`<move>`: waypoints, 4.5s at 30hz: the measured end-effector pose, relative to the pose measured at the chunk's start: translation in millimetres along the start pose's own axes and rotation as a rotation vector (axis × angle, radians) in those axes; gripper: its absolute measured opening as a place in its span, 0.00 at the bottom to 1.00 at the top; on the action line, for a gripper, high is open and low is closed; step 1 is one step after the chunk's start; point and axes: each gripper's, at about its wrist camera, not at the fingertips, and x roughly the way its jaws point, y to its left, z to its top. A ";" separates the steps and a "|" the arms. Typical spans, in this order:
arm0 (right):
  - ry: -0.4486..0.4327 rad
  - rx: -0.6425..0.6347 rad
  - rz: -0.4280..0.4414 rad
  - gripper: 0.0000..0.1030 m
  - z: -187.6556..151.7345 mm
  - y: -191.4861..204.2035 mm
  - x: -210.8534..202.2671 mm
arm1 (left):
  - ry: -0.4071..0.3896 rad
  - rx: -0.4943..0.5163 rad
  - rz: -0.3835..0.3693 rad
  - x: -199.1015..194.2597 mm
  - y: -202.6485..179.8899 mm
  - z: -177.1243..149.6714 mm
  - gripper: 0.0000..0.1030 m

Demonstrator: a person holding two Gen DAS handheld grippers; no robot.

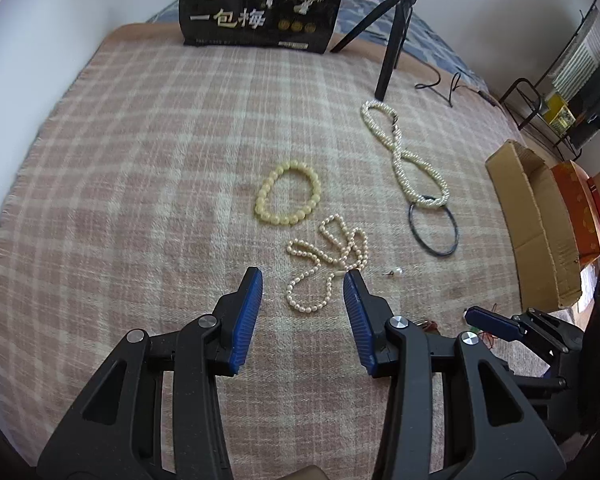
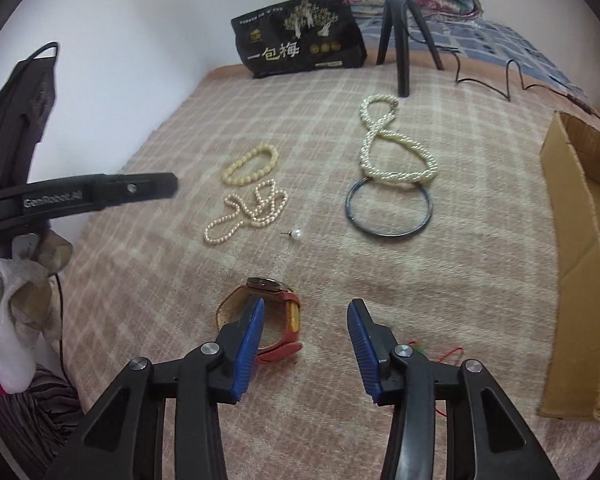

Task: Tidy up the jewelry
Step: 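Lower the right tool toward the brown watch while the left tool approaches the pearl necklace, then close the right tool on the brown watch while the left tool grasps the pearl necklace, then lift the watch with the right tool while the left tool carries the necklace to the box, then open the right tool over the box while the left tool releases the necklace inside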

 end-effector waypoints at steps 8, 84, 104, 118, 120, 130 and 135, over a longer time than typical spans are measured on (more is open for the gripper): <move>0.051 -0.023 -0.009 0.42 0.5 5.5 20.9 | 0.068 0.010 -0.015 22.8 -9.6 4.0 0.42; -0.278 0.114 -0.314 0.04 -8.5 -106.1 -145.6 | -0.425 0.174 -0.288 -144.4 -147.7 69.5 0.01; -0.218 0.294 -0.413 0.04 -51.1 -206.9 -166.2 | -0.336 0.321 -0.383 -80.3 -321.1 107.8 0.01; -0.173 0.316 -0.393 0.07 -57.9 -223.3 -153.3 | -0.150 0.332 -0.310 24.6 -360.4 109.3 0.01; -0.183 0.320 -0.397 0.12 -57.3 -223.9 -154.5 | -0.144 0.339 -0.309 27.8 -361.8 109.5 0.01; -0.256 0.286 -0.457 0.85 -47.4 -206.2 -166.6 | -0.190 0.358 -0.248 11.9 -346.2 102.0 0.60; -0.273 0.238 -0.493 0.90 -37.7 -189.3 -170.0 | -0.232 0.369 -0.213 -10.8 -325.1 101.3 0.60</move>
